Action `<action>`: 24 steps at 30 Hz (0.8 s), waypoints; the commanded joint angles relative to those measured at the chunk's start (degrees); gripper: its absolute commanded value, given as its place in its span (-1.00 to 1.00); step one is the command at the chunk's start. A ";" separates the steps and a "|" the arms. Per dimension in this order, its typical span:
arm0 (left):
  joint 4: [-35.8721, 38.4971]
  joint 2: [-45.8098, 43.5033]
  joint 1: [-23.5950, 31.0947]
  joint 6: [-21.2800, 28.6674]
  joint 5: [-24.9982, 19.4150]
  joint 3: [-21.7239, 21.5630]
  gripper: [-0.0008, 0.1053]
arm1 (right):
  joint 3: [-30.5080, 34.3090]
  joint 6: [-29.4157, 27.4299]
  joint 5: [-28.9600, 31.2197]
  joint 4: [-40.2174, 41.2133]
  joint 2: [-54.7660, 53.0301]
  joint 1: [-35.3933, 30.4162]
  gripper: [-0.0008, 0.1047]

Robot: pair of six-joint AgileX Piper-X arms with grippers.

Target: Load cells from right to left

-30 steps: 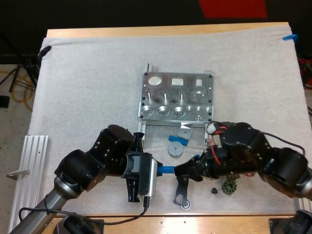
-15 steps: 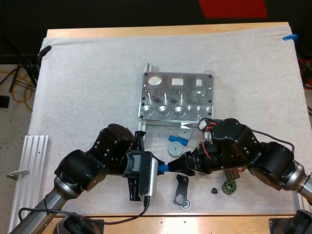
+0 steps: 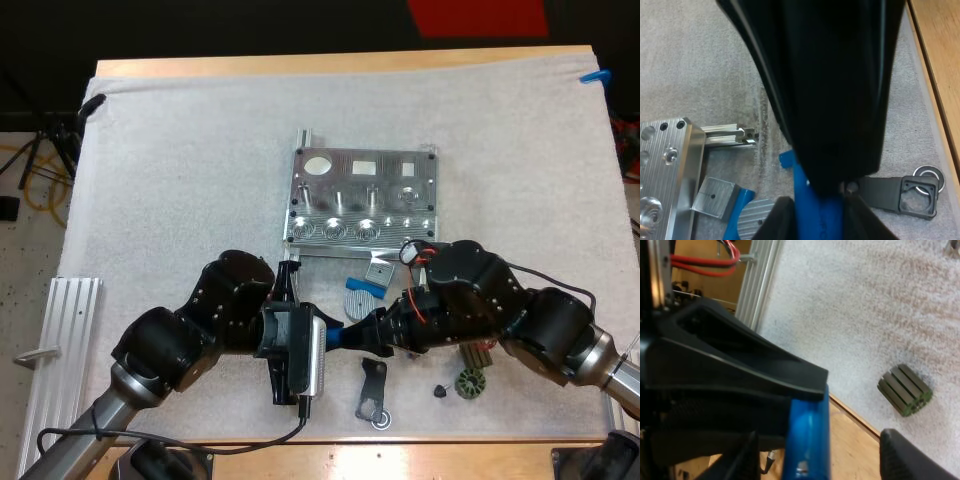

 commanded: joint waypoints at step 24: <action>-0.35 -0.31 0.16 -5.59 0.81 -0.19 -0.65 | -0.40 -2.91 -1.73 -0.82 -0.28 0.02 -0.99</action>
